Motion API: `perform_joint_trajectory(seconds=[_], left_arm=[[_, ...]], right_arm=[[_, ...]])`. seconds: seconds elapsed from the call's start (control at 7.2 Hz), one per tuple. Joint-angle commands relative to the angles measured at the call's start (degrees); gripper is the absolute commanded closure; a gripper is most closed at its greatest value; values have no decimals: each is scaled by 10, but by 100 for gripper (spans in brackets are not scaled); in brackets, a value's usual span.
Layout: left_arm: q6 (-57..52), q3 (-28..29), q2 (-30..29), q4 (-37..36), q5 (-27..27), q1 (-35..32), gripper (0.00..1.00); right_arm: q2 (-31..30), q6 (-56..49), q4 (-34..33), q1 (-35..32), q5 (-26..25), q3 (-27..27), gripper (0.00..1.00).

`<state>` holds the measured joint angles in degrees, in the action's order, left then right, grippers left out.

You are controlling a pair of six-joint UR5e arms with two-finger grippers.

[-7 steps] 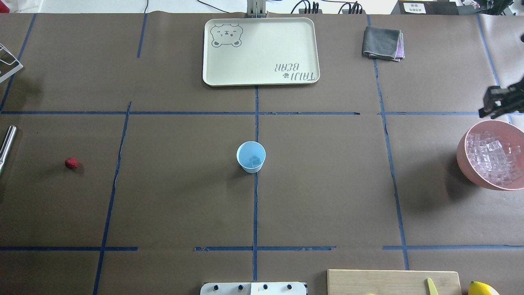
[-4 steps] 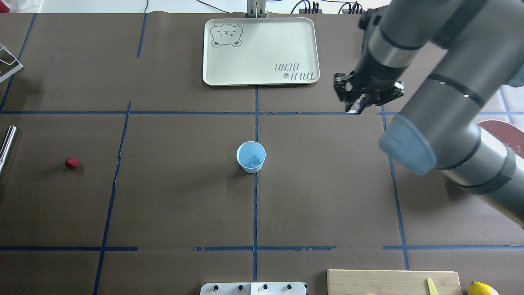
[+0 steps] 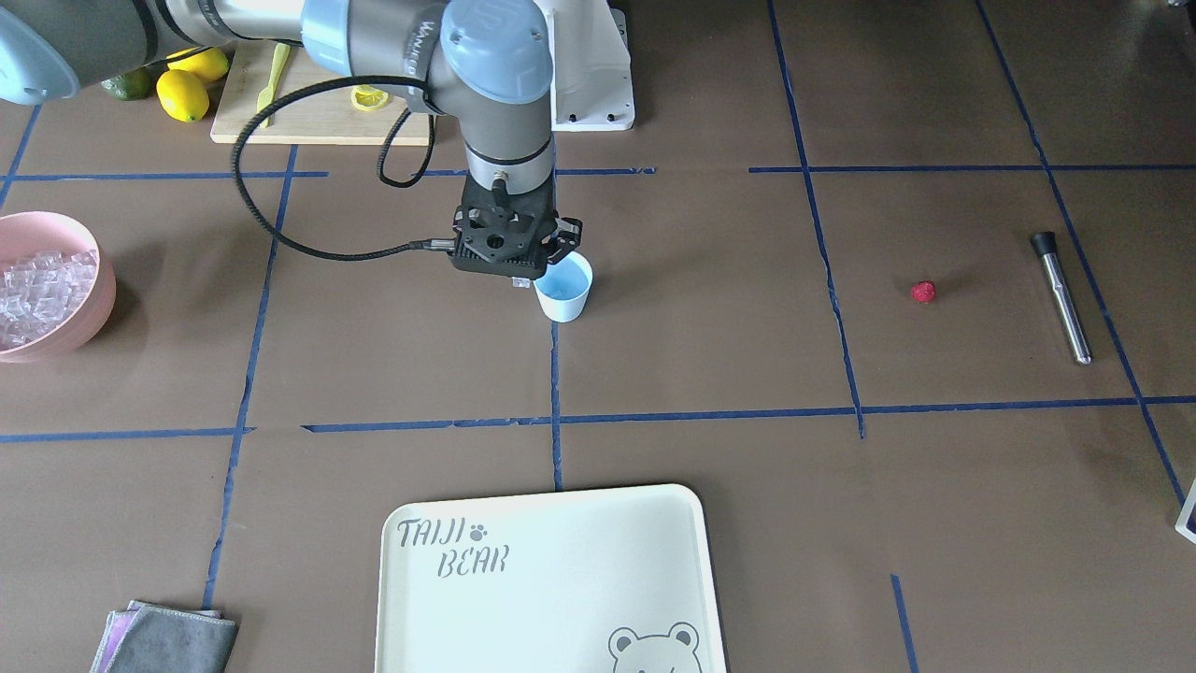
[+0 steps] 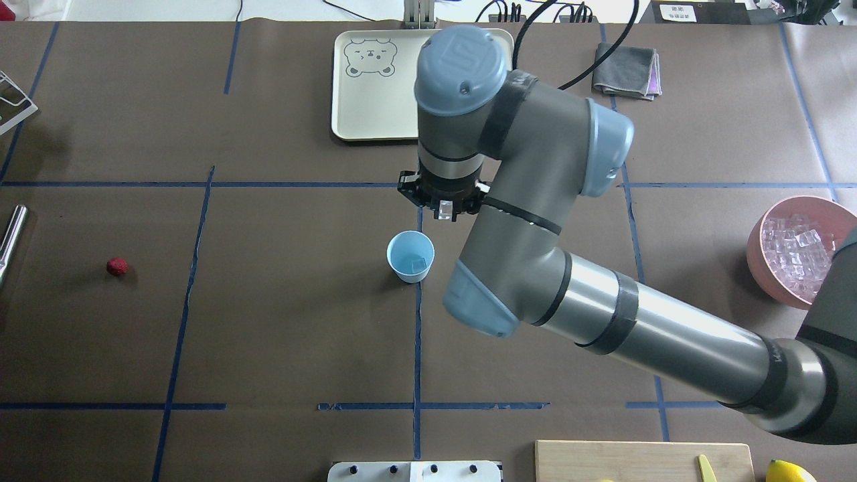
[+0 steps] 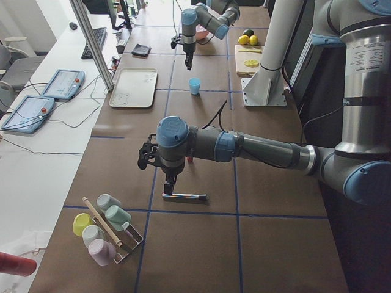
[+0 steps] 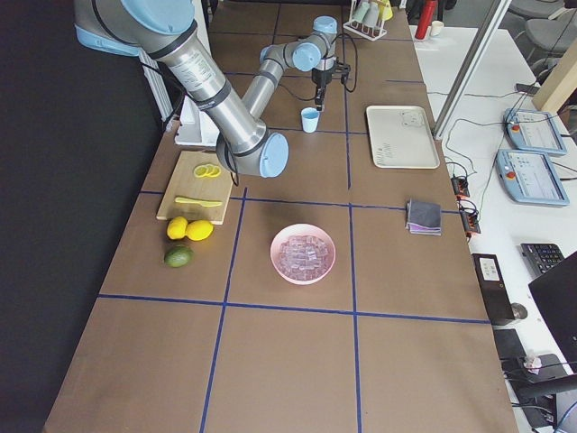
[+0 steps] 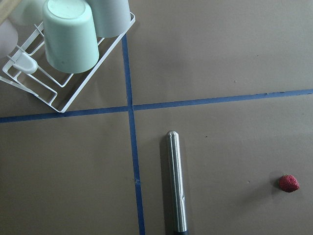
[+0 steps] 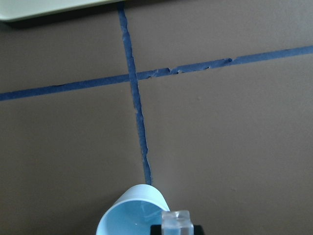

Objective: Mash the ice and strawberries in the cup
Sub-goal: 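Carry the ice cube with the right gripper over the cup, then lower into the cup and open the right gripper to drop the cube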

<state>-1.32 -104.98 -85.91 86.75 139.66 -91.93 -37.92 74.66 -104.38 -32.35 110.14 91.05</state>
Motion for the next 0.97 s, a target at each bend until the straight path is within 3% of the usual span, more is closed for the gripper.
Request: perform_joint_trajectory(seconds=[0.0,0.56,0.83], left_arm=[[0,0,0,0,0,0,0],[0,0,-1,0,0,0,0],[0,0,-1,0,0,0,0]], right_arm=[[7,8,16,29,-18,-20,99],[9,22,30,34,-25,-30,95],[10,22,30,34,-25,-30,68]])
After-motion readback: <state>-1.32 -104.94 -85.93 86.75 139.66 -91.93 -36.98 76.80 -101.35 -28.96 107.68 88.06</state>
